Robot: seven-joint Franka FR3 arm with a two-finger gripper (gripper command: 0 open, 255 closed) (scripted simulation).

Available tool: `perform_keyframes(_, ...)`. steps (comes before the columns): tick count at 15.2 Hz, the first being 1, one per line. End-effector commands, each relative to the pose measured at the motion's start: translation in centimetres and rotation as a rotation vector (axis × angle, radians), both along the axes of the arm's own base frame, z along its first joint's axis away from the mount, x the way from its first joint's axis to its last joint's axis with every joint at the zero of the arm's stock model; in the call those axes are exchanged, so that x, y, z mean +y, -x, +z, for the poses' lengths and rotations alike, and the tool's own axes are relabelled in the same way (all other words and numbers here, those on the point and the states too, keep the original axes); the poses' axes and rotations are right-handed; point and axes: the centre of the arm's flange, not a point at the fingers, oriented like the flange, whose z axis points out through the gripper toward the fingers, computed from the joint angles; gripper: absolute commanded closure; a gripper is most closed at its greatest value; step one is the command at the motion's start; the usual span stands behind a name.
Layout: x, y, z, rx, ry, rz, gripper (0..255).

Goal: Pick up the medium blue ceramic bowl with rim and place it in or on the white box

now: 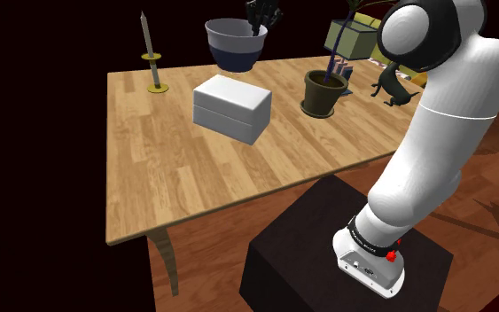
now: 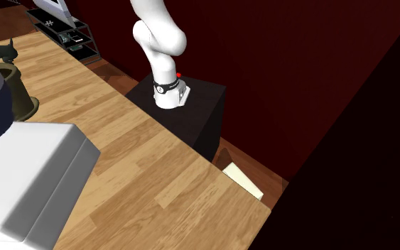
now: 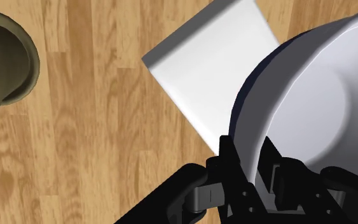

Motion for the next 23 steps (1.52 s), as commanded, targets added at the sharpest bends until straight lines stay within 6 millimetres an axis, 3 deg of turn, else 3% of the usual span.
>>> perform_keyframes(1, -0.2, 0.0, -0.8, -0.001, 0.000, 0.001, 255)
perform_keyframes(17, -0.2, 0.0, -9.2, -0.001, 0.000, 0.001, 255)
perform_keyframes(23, -0.2, 0.0, -9.2, -0.001, 0.000, 0.001, 255)
